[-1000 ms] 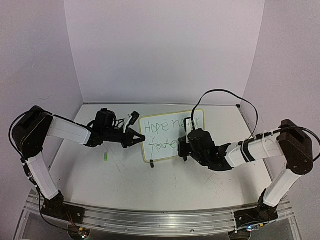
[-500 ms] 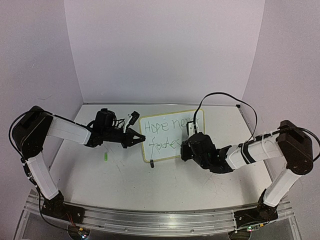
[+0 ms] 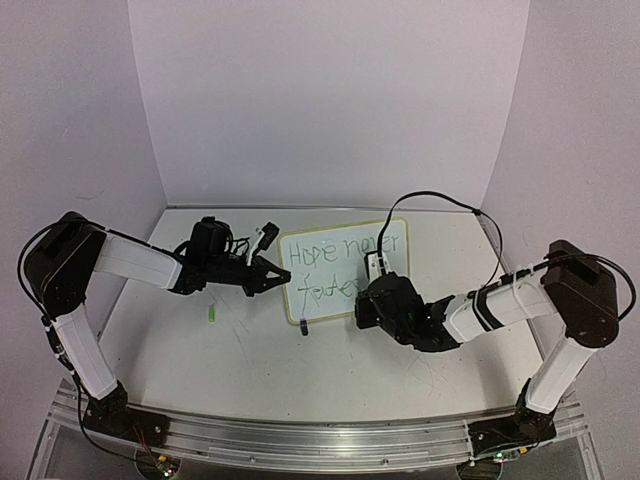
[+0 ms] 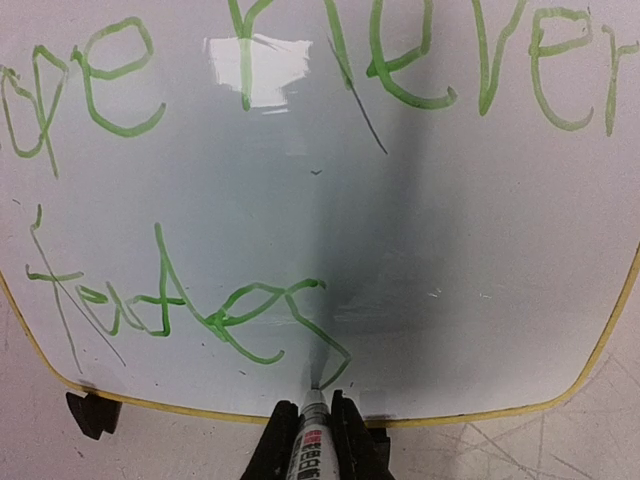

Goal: Write a sentence on the whiteboard

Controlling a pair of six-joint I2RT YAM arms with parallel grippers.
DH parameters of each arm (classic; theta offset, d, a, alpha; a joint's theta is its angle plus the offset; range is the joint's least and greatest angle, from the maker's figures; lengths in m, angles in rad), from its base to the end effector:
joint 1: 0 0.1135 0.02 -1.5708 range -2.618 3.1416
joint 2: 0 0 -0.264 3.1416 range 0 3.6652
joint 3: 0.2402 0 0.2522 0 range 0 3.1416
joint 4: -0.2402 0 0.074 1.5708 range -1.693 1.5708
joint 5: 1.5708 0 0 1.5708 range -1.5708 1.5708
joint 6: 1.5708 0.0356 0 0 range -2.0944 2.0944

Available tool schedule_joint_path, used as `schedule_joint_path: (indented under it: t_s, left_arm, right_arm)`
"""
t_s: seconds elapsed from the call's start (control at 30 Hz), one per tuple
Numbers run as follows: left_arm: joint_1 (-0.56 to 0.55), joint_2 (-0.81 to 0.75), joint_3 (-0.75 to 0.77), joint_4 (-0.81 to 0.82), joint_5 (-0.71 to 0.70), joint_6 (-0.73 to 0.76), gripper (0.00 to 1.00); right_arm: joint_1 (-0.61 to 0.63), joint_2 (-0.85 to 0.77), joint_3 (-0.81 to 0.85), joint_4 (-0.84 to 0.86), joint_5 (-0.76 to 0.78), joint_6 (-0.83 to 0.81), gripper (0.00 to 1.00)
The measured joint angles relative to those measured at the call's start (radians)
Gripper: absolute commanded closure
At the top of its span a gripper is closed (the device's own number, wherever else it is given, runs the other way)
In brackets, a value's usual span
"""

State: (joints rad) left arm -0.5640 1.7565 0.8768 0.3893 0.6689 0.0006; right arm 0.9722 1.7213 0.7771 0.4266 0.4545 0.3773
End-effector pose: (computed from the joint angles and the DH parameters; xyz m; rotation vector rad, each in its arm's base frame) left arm 0.2933 -0.2117 0.1744 0.9864 1.8593 -1.0313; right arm 0.2067 0.2753 0.1588 -0.3346 2.0242 0.3713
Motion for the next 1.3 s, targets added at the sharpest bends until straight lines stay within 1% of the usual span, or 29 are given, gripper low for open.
schedule_joint_path:
  t_s: [0.27, 0.53, 0.7, 1.3]
  left_arm:
    - [0.000, 0.000, 0.000, 0.001, 0.001, 0.001, 1.00]
    - [0.000, 0.000, 0.000, 0.001, 0.001, 0.003, 1.00]
    - [0.000, 0.000, 0.000, 0.000, 0.001, 0.003, 1.00]
    - [0.000, 0.000, 0.000, 0.000, 0.001, 0.003, 1.00]
  right_arm:
    - [0.000, -0.015, 0.007, -0.013, -0.008, 0.004, 1.00]
    - [-0.029, -0.154, -0.030, -0.006, -0.010, 0.025, 1.00]
    - [-0.052, -0.152, -0.044, -0.016, -0.008, 0.029, 1.00]
    - [-0.057, -0.077, -0.031, -0.009, 0.003, 0.010, 1.00]
